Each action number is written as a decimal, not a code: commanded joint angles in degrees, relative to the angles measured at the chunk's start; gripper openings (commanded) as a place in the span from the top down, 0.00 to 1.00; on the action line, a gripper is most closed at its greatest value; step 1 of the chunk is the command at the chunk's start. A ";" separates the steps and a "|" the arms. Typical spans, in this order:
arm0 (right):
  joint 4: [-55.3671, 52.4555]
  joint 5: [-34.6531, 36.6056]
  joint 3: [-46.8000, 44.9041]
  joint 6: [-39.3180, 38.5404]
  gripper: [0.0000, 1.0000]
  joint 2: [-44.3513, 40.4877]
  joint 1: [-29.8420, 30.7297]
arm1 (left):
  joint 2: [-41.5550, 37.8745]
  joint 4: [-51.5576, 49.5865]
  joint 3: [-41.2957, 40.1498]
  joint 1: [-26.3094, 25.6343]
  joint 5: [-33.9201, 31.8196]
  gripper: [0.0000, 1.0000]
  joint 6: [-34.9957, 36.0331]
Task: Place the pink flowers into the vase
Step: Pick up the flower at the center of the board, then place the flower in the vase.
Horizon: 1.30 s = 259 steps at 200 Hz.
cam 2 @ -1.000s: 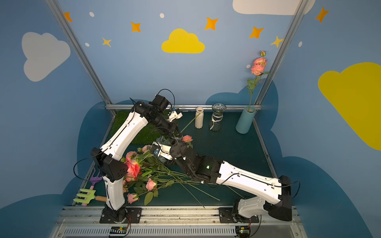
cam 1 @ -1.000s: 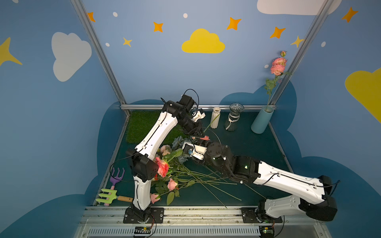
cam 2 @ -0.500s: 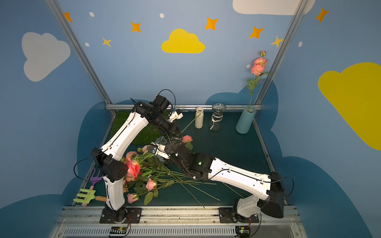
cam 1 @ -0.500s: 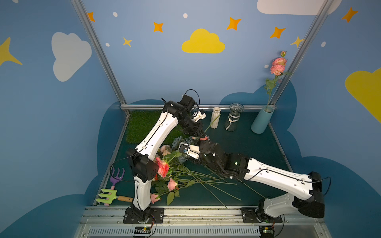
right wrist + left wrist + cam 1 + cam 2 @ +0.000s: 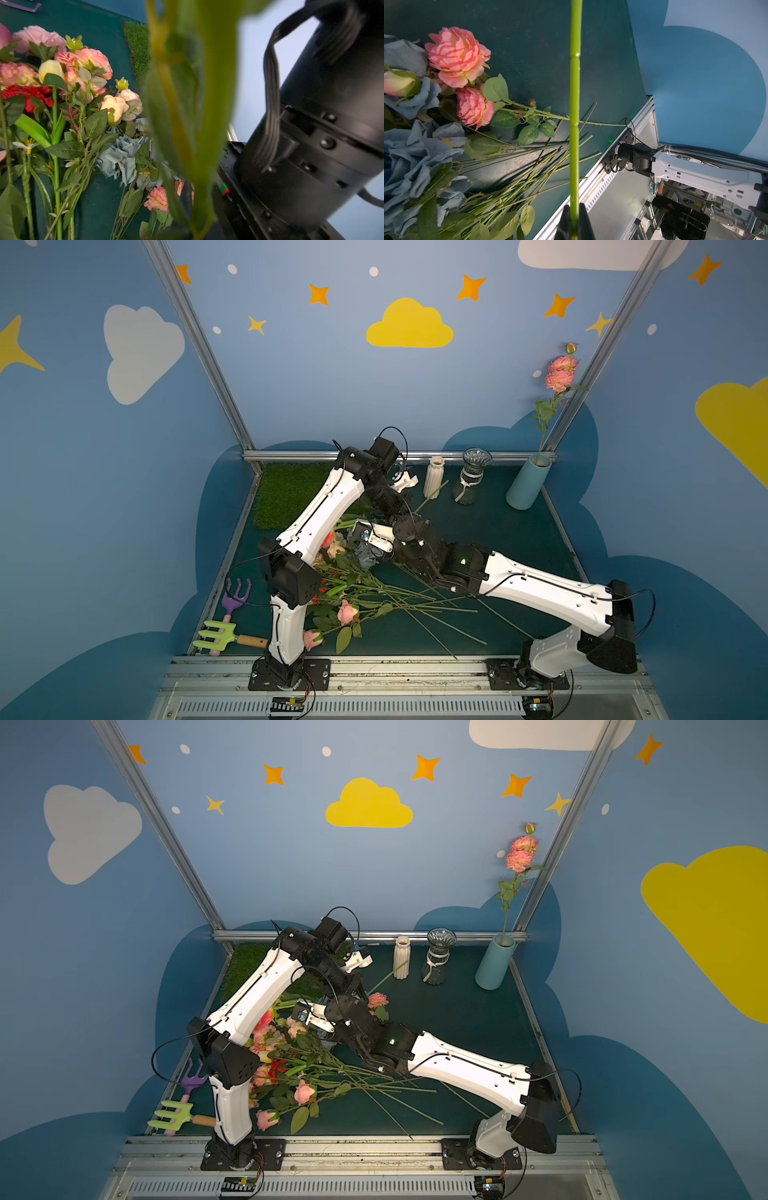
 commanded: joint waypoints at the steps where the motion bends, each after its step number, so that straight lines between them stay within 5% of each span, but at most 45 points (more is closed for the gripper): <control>1: -0.02 -0.46 -0.23 2.49 1.00 -0.65 -0.33 | -1.02 -0.06 2.39 0.60 1.04 0.73 -0.70; 7: -0.07 -0.85 -0.51 3.05 1.00 -0.95 -0.50 | -0.93 0.10 2.95 0.89 1.23 0.54 -1.13; 18: -0.11 -2.02 -1.05 4.35 1.00 -1.37 -1.16 | -0.77 0.59 4.24 1.52 2.01 0.36 -2.12; 42: -1.68 -5.57 -1.51 7.27 1.00 -1.41 -2.91 | -1.44 3.09 6.70 3.42 6.11 0.19 -4.23; 97: -4.57 -7.31 -1.35 10.26 1.00 -2.37 -7.03 | -15.13 20.43 -2.53 10.89 -2.16 0.16 -14.05; 123: -5.32 -8.85 -0.72 12.24 1.00 -4.01 -10.58 | -31.95 36.78 -21.03 16.07 -11.29 0.16 -19.41; 135: -5.34 -9.71 -0.02 14.57 1.00 -4.77 -13.65 | -39.88 42.56 -29.15 18.45 -15.35 0.08 -21.44; 144: -5.45 -11.25 0.91 16.99 1.00 -5.40 -16.66 | -43.66 42.87 -32.45 18.89 -19.77 0.01 -21.16; 168: -5.07 -14.76 4.55 25.56 1.00 -6.26 -26.34 | -44.78 34.12 -31.53 18.95 -21.39 0.01 -19.75; 221: -1.47 1.33 18.13 25.79 1.00 -1.04 -37.19 | -51.02 36.41 -44.26 18.83 -22.43 0.03 -20.71; 259: 11.81 10.02 20.82 23.12 1.00 1.49 -44.00 | -52.76 40.04 -51.97 18.85 -23.21 0.03 -19.54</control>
